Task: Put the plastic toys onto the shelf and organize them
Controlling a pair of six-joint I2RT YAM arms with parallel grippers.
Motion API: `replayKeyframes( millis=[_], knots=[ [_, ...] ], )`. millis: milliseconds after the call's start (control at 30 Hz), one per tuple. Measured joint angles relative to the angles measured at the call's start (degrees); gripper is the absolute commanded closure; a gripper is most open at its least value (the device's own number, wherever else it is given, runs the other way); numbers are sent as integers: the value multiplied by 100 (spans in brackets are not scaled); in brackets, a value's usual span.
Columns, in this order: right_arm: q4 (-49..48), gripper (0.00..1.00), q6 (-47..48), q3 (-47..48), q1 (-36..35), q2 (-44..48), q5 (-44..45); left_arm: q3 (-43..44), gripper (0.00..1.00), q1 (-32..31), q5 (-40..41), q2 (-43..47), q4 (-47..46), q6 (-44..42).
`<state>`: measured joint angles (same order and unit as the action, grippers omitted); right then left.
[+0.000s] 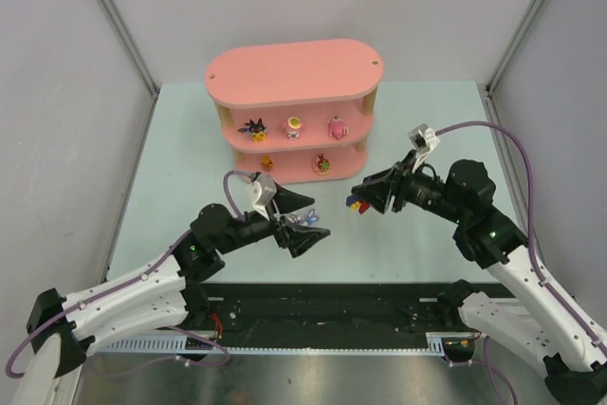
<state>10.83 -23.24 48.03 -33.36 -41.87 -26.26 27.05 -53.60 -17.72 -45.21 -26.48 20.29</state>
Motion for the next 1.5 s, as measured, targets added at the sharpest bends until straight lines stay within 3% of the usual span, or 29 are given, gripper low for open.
replayKeyframes(
  millis=[267,433,600,833,1233,1500],
  knots=[
    [575,100,-50,1102,-549,-885,2404,68,0,0,1843,339,1862,-236],
    [957,100,175,2221,-1449,-1797,3871,142,0,0,2422,437,2496,-240],
    [1248,100,509,3421,-1650,-2553,4614,151,0,0,2723,680,2859,-238],
    [1971,100,885,5598,-1528,-3751,5145,149,0,0,2957,975,3112,-227],
    [3565,100,1071,8813,-922,-5816,5206,149,0,0,2959,1047,3180,-170],
    [4072,100,1062,9348,-570,-6218,5128,149,0,0,2959,1075,3178,-122]
  ],
)
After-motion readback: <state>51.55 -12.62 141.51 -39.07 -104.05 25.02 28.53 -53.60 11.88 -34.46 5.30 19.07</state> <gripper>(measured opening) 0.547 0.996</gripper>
